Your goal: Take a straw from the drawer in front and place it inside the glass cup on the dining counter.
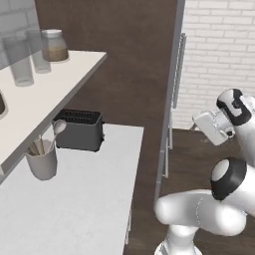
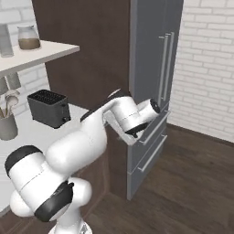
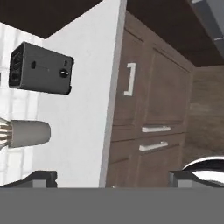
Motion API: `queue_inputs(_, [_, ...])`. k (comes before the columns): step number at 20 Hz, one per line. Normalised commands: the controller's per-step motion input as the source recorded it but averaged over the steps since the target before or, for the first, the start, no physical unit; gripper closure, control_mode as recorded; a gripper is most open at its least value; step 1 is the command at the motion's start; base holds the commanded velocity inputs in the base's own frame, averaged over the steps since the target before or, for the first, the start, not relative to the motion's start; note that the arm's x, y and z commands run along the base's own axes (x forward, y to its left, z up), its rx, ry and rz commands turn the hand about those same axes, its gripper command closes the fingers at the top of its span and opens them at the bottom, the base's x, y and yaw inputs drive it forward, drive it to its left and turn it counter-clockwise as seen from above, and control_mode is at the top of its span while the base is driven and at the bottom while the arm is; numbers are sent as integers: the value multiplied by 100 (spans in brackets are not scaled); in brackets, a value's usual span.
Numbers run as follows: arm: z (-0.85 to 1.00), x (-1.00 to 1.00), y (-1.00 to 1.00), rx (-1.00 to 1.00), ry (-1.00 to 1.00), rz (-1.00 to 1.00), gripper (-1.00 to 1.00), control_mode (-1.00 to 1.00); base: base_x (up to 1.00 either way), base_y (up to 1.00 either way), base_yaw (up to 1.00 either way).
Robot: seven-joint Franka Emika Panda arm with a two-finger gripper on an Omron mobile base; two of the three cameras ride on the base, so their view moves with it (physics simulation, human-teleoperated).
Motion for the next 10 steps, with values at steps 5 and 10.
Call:
queue_inputs(5, [-93,46,-19,41,8,16,-100,-100,0,0,0])
queue_inputs(10, [-76,37,5,38,3,19,-100,-100,0,0,0])
